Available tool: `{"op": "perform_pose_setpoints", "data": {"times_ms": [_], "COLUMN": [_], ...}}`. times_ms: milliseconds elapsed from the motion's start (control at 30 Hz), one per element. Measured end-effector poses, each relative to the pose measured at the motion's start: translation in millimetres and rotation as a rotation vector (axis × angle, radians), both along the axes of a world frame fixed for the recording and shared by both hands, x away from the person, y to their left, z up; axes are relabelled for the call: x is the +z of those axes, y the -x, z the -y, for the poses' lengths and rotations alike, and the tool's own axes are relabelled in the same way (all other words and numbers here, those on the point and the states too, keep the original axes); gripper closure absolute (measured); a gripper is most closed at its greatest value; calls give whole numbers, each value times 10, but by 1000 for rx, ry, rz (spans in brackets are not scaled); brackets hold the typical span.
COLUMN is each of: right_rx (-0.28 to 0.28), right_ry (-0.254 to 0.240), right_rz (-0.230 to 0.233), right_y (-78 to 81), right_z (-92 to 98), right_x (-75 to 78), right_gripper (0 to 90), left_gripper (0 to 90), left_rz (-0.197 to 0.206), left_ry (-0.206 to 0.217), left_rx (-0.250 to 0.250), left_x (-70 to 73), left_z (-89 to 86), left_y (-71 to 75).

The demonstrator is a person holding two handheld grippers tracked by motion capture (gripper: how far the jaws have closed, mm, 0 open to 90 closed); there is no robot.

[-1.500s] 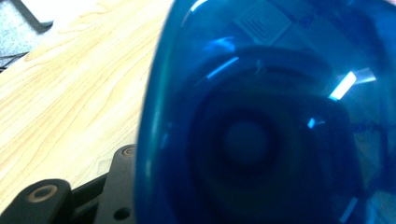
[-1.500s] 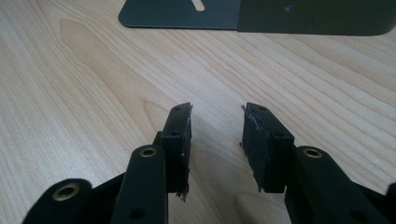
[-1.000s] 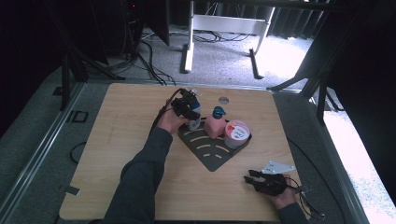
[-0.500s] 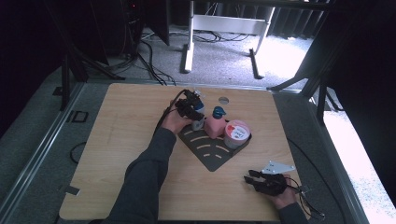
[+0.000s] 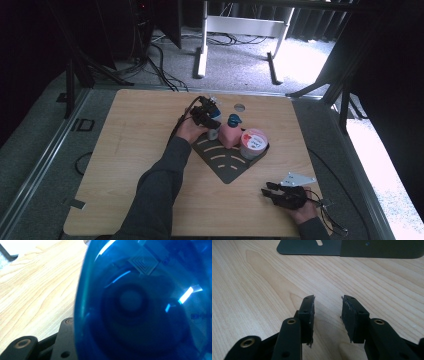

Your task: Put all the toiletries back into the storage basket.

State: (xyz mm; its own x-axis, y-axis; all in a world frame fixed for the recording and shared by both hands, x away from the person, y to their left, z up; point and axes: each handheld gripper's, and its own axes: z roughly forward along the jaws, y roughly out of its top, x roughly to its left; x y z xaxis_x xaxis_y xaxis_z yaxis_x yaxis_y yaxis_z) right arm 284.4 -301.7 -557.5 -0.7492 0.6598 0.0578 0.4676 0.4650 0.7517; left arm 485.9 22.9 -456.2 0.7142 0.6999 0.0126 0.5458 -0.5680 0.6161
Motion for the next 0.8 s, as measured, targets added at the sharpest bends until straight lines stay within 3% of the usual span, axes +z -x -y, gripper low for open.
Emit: {"op": "perform_pose_setpoints", "data": {"times_ms": [800], "right_rx": [1], "right_ry": [-4], "right_rz": [-2], "right_y": [-2], "right_z": [4], "right_x": [-1], "right_gripper": [622], "left_gripper": [541], "left_rz": [-10], "left_ry": [26], "left_rx": [10], "left_x": [-74], "left_z": [25], "left_y": [-57]}}
